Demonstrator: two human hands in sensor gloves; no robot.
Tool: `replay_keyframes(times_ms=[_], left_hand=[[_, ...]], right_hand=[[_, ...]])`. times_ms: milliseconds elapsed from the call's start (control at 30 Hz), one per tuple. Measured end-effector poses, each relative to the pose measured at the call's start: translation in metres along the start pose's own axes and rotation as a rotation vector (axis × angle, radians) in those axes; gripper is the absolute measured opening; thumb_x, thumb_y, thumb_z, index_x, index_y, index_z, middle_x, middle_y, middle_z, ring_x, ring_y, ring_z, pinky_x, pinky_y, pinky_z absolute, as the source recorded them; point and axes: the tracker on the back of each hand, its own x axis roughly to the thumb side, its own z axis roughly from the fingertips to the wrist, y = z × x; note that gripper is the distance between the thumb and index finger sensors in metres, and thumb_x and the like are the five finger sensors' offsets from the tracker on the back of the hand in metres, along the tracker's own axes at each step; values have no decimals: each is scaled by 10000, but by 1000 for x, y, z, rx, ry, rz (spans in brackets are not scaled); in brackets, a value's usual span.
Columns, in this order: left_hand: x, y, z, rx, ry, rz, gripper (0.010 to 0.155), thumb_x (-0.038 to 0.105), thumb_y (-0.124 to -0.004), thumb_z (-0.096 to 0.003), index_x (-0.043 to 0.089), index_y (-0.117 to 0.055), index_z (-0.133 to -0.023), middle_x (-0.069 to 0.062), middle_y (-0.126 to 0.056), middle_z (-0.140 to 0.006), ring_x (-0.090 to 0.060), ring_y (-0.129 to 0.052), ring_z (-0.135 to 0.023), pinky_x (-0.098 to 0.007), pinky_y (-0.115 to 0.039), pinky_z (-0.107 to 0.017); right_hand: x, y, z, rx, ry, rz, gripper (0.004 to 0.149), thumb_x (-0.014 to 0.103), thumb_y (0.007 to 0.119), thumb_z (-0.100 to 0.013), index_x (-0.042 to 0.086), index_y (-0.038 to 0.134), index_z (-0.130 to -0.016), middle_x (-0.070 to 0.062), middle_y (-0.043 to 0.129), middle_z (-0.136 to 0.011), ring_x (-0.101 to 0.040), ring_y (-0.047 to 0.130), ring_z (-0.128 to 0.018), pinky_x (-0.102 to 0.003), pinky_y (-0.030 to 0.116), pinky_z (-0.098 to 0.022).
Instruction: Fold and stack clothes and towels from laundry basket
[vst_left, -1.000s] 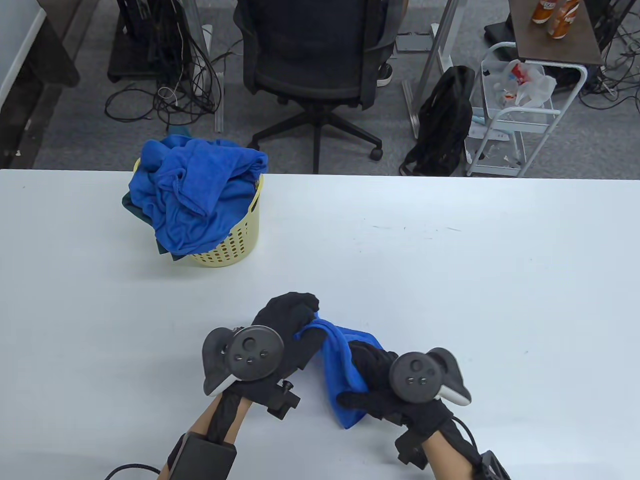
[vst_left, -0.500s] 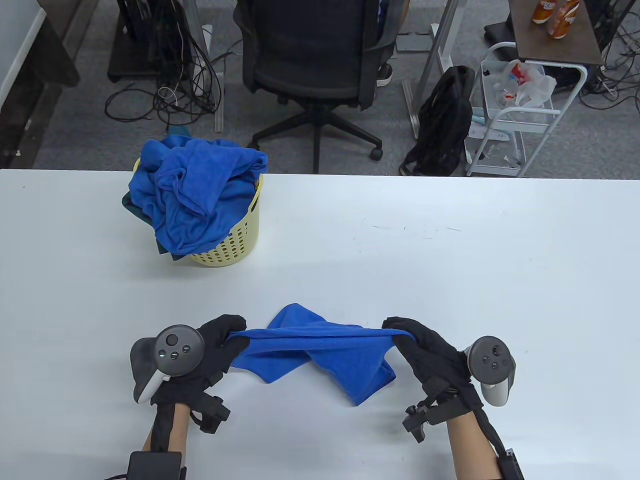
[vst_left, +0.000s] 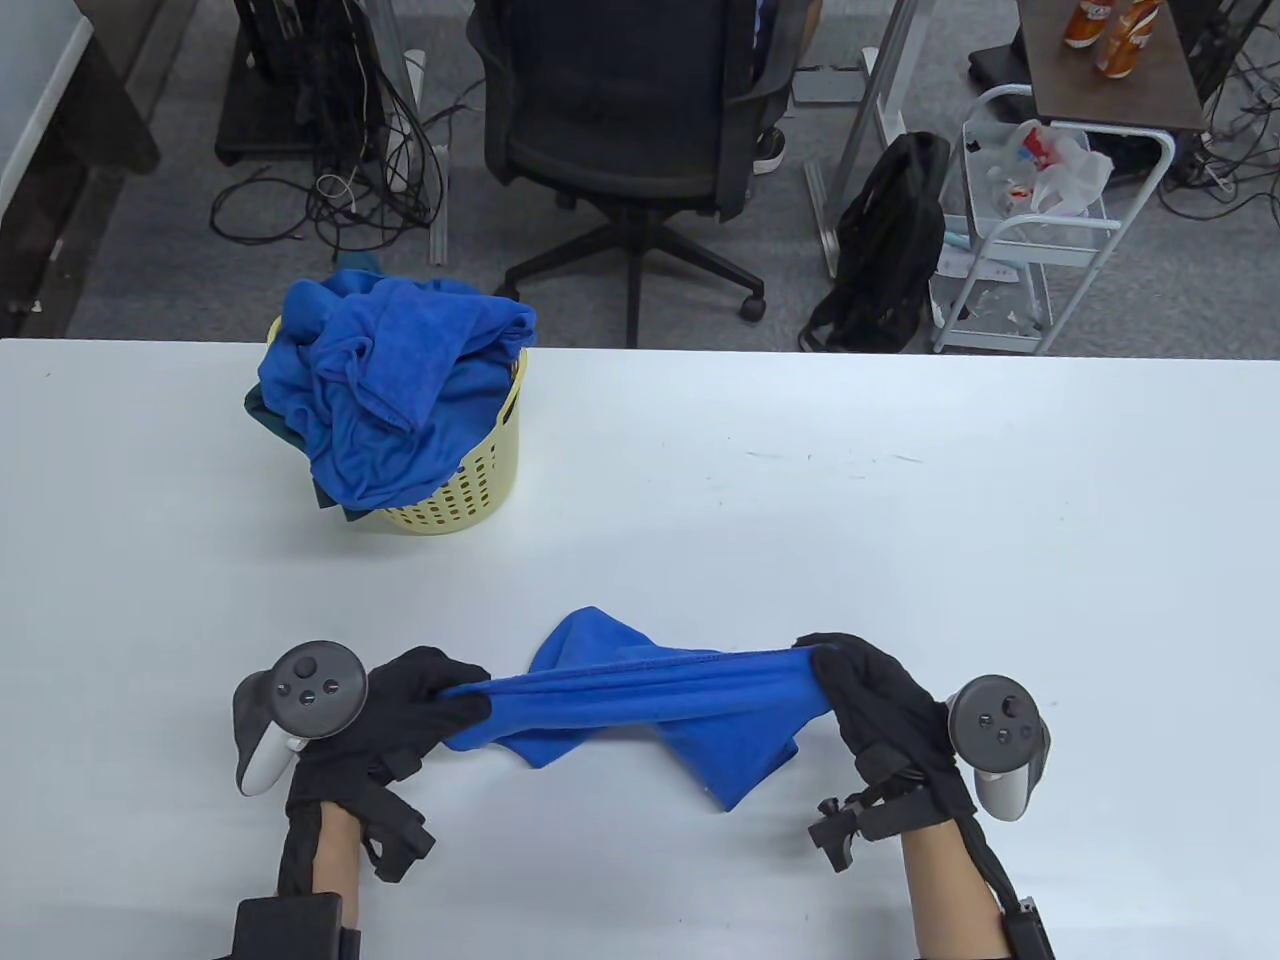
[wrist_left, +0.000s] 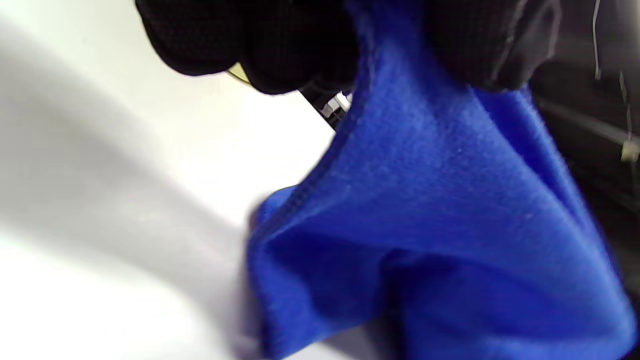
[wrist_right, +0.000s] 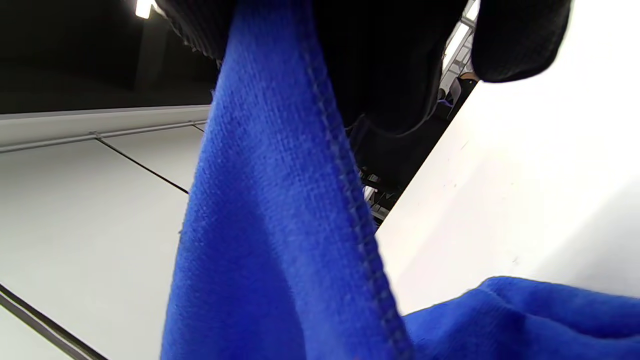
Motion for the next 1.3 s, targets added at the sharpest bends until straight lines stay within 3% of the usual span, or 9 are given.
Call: replay_keyframes(times_ms=[367, 633, 733, 800, 867, 1000, 1067, 1133, 1300], left_hand=[[-6, 0, -4, -2, 46, 143, 482, 410, -748, -597, 325, -695, -1068, -85, -797, -1107, -90, -1026, -477, -235, -887, -326], [-5, 4, 0, 50, 34, 191, 474, 434, -740, -582, 279, -725, -1030, 5, -930, -867, -141, -1012, -579, -295, -890, -419], [17, 4, -1, 18, 28, 165, 475, 433, -716, -602, 222, -731, -1027, -48, -916, -917, -38, -1051, -423, -177, -917, -281], [46, -1, -9, -110, 54, 356, 476, 362, -712, -635, 148, -695, -1060, -142, -884, -964, -51, -1083, -415, -154, -937, -254], [72, -11, -30, -185, 152, 325, 474, 307, -702, -657, 87, -666, -1075, -208, -875, -967, -104, -1112, -474, -153, -962, -283], [109, -54, -113, -182, 384, 3, 475, 265, -664, -663, 62, -603, -1088, -240, -828, -1005, -288, -1060, -732, -234, -988, -468], [140, -51, -147, 131, 316, -62, 476, 282, -631, -641, 112, -548, -1079, -209, -735, -1073, -321, -962, -863, -264, -939, -576], [201, -10, -158, 703, -138, -125, 456, 303, -619, -606, 199, -532, -1042, -123, -699, -1093, -266, -935, -905, -244, -904, -625], [276, 73, -100, 877, -801, 17, 454, 351, -609, -580, 333, -480, -1015, 10, -578, -1149, -201, -784, -1034, -264, -780, -726]], right_hand=[[-5, 4, -1, 25, 50, 95, 423, 369, 617, -633, 33, 856, -727, -207, 788, -985, -483, 795, -858, -697, 649, -616], [-1, -3, 1, -34, 81, 180, 434, 367, 641, -632, 75, 847, -878, -274, 689, -1071, -479, 798, -834, -618, 717, -570], [14, -19, 1, -74, 174, 297, 434, 375, 613, -632, 118, 821, -912, -247, 779, -1004, -173, 996, -479, -293, 898, -304], [15, -25, -7, 71, 281, -225, 420, 295, 596, -653, 29, 771, -926, -307, 808, -944, -82, 1011, -343, -192, 912, -198], [6, -22, -23, 219, 409, -618, 413, 218, 594, -663, -66, 717, -938, -407, 746, -945, -168, 1041, -386, -244, 941, -227], [-15, -8, -82, 52, 667, -109, 419, 174, 580, -646, -102, 666, -949, -489, 607, -992, -473, 873, -781, -509, 873, -505], [12, -13, -111, -82, 432, 35, 420, 187, 556, -635, -60, 625, -969, -438, 466, -1071, -474, 696, -913, -605, 640, -616], [85, -35, -133, -387, -38, 124, 419, 214, 561, -614, 8, 634, -971, -347, 464, -1113, -407, 678, -956, -575, 599, -658], [179, -88, -95, -501, -697, 57, 417, 270, 565, -584, 136, 633, -973, -160, 460, -1166, -290, 644, -1027, -538, 451, -742]])
